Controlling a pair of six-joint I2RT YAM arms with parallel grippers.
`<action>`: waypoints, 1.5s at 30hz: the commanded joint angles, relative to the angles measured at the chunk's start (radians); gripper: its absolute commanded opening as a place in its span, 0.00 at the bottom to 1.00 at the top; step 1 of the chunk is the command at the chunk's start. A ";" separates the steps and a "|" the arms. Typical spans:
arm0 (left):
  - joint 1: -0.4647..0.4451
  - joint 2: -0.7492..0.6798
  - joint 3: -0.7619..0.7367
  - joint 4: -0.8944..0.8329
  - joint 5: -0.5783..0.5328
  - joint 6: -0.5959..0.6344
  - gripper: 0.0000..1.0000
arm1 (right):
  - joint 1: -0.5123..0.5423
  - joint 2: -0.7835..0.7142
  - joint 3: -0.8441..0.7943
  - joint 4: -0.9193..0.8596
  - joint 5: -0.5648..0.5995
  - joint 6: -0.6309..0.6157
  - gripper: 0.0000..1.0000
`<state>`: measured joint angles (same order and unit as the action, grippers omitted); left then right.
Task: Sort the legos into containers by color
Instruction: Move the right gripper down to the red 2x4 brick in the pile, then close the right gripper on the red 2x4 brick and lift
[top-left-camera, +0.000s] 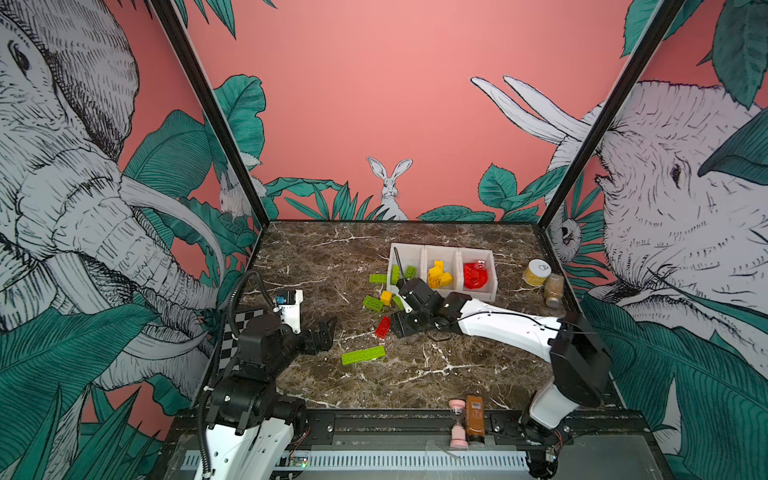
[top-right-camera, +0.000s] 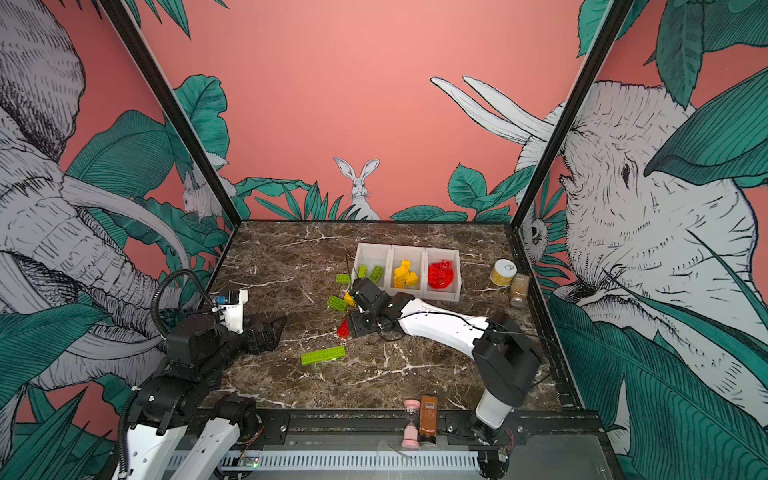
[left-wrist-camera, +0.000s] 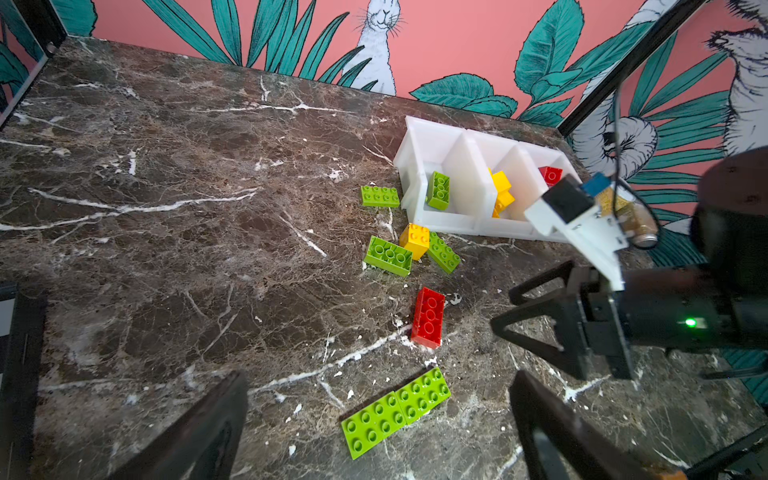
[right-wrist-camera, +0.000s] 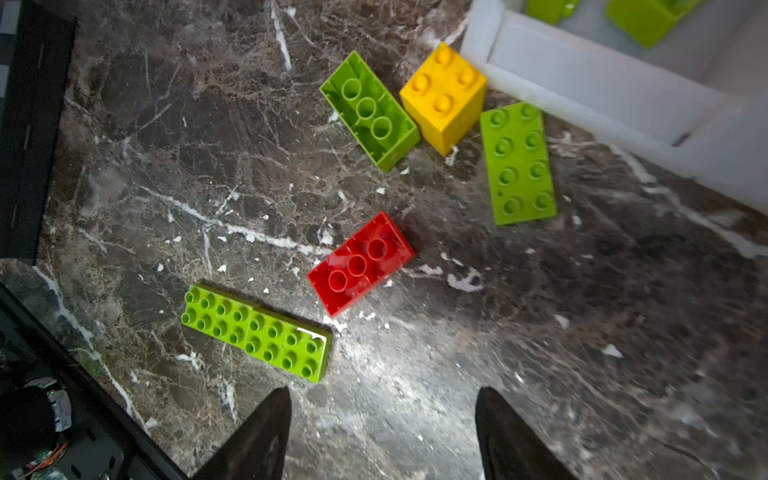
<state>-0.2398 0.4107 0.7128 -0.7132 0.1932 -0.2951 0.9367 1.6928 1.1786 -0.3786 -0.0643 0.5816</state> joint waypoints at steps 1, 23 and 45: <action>-0.004 -0.013 0.011 -0.007 -0.010 0.004 0.99 | 0.015 0.043 0.048 0.057 -0.008 0.035 0.69; -0.004 -0.024 0.011 -0.007 -0.012 0.005 0.99 | 0.036 0.272 0.174 0.034 -0.021 0.045 0.70; -0.004 -0.021 0.010 -0.004 -0.009 0.007 0.99 | 0.049 0.419 0.341 -0.146 0.058 -0.058 0.47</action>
<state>-0.2398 0.3950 0.7128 -0.7128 0.1852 -0.2951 0.9794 2.1010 1.5101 -0.4763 -0.0437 0.5446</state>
